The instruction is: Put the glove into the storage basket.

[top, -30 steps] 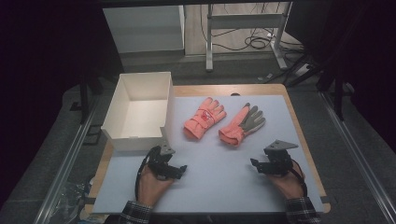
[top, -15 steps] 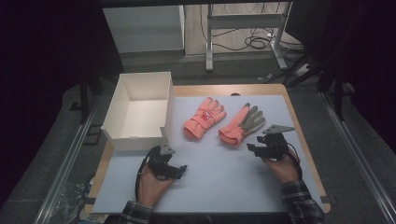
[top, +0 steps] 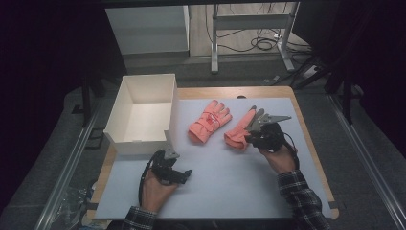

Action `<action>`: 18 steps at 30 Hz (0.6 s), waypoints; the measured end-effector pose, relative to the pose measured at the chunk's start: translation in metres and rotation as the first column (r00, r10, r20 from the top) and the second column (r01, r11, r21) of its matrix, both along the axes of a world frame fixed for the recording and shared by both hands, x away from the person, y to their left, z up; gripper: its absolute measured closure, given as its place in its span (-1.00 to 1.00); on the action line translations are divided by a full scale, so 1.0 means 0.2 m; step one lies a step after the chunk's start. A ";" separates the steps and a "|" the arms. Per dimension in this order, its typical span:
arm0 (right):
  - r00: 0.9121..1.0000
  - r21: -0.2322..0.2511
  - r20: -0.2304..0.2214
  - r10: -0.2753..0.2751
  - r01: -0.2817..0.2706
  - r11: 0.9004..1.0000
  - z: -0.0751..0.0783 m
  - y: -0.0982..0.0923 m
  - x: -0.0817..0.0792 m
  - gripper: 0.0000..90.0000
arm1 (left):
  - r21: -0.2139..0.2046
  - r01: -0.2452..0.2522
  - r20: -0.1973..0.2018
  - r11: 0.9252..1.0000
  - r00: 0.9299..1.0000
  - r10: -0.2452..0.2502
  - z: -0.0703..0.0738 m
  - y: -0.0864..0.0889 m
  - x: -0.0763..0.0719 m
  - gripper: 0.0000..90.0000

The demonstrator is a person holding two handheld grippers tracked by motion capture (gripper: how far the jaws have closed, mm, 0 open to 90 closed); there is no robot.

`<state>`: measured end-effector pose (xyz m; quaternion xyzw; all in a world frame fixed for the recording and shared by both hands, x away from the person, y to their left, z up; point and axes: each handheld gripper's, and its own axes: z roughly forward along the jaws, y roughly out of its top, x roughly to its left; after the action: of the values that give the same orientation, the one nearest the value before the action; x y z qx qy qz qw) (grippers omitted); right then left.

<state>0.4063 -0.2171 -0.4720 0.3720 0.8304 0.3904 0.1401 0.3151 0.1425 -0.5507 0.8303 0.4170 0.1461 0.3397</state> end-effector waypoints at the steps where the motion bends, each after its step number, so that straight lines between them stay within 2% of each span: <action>1: 1.000 0.001 0.001 0.004 -0.004 1.000 0.00 0.02 0.00 0.33 | 0.000 0.000 0.000 1.000 1.000 0.000 0.00 0.00 0.00 -1.00; 5: 1.000 -0.032 0.031 0.005 -0.004 0.999 -0.02 0.08 0.00 0.07 | 0.000 0.000 0.000 1.000 1.000 0.000 0.00 0.00 0.00 -1.00; 10: 0.999 -0.102 0.048 0.000 0.004 0.995 -0.07 0.11 0.00 -0.01 | 0.000 0.000 0.000 1.000 1.000 0.000 0.00 0.00 0.00 -1.00; 15: 0.998 -0.132 0.054 -0.022 0.029 0.991 -0.08 0.07 -0.01 -0.03 | 0.000 0.000 0.000 1.000 1.000 0.000 0.00 0.00 0.00 -1.00; 18: 0.998 -0.132 0.044 -0.037 0.043 0.990 -0.08 0.02 -0.01 -0.04 | 0.000 0.000 0.000 1.000 1.000 0.000 0.00 0.00 0.00 -1.00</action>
<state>0.4044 -0.2130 -0.4881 0.3703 0.8439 0.3388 0.1894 0.3151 0.1425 -0.5507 0.8302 0.4170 0.1463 0.3397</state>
